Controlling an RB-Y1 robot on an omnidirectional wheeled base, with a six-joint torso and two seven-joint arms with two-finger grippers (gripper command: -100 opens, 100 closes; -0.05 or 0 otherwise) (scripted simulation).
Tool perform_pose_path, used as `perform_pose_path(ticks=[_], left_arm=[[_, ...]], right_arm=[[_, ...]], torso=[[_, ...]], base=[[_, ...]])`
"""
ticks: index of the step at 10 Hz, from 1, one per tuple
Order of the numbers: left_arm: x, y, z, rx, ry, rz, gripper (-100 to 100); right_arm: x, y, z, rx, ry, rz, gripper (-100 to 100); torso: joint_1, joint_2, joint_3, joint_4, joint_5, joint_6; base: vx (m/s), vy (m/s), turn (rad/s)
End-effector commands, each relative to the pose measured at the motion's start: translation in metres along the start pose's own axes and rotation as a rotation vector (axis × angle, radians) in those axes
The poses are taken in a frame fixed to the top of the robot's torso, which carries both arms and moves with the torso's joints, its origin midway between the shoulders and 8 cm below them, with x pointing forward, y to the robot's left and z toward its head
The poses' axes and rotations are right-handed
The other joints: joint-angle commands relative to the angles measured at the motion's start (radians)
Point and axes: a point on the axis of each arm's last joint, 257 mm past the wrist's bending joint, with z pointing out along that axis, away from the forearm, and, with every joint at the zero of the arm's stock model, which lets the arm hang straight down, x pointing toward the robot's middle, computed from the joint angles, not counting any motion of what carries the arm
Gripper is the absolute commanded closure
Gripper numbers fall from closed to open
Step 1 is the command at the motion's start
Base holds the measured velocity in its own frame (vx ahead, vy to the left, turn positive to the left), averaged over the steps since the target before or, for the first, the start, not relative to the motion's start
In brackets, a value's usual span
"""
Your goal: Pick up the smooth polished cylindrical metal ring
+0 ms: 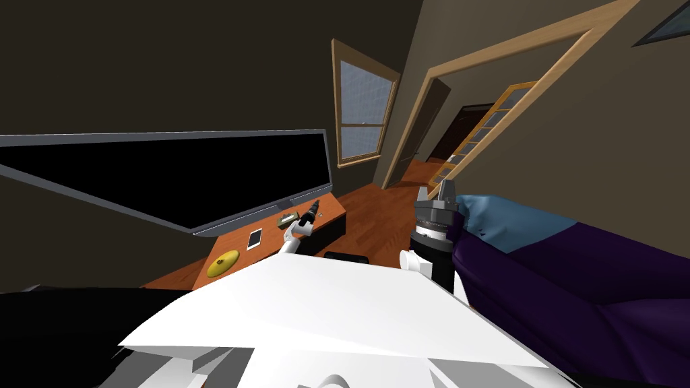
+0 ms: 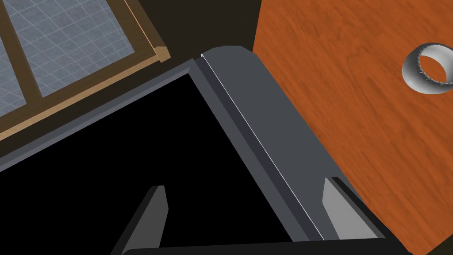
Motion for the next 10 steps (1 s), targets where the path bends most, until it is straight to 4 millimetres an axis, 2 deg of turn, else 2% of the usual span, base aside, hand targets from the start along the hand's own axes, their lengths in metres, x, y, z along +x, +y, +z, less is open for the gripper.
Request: perform_pose_path(ticks=[1,4,5,7,8,9,10], left_arm=[[0.004,0.012,0.006,-0.034,0.01,0.001,-100],[0.013,0.032,0.01,-0.094,0.03,0.005,-100],[0.014,0.033,0.01,-0.097,0.03,0.005,-100],[0.022,0.049,0.014,-0.149,0.048,0.009,-100],[0.028,0.051,0.018,-0.172,0.061,0.012,-100],[0.03,0.065,0.016,-0.199,0.066,0.013,-100],[0.035,0.067,0.019,-0.222,0.078,0.017,-100]], right_arm=[[0.0,0.0,0.0,0.0,0.0,0.0,0],[0.0,0.0,0.0,0.0,0.0,0.0,0],[0.0,0.0,0.0,0.0,0.0,0.0,0],[0.0,0.0,0.0,0.0,0.0,0.0,0],[0.0,0.0,0.0,0.0,0.0,0.0,0],[0.0,0.0,0.0,0.0,0.0,0.0,0],[0.0,0.0,0.0,0.0,0.0,0.0,0]], torso=[[0.0,0.0,0.0,0.0,0.0,0.0],[-0.001,0.001,0.001,0.0,0.0,0.0],[0.0,0.001,0.001,0.0,0.0,0.0],[0.0,0.001,0.001,0.0,0.0,0.0],[0.0,0.001,0.001,0.0,0.0,0.0],[0.0,0.0,0.0,0.0,0.0,0.0],[0.0,0.001,0.0,0.0,0.0,0.0]], base=[[0.038,0.012,-0.027],[0.02,0.007,-0.024],[0.013,0.005,0.007],[0.026,0.014,-0.034],[0.037,0.01,-0.042],[0.038,0.017,-0.024],[0.033,0.027,-0.034]])
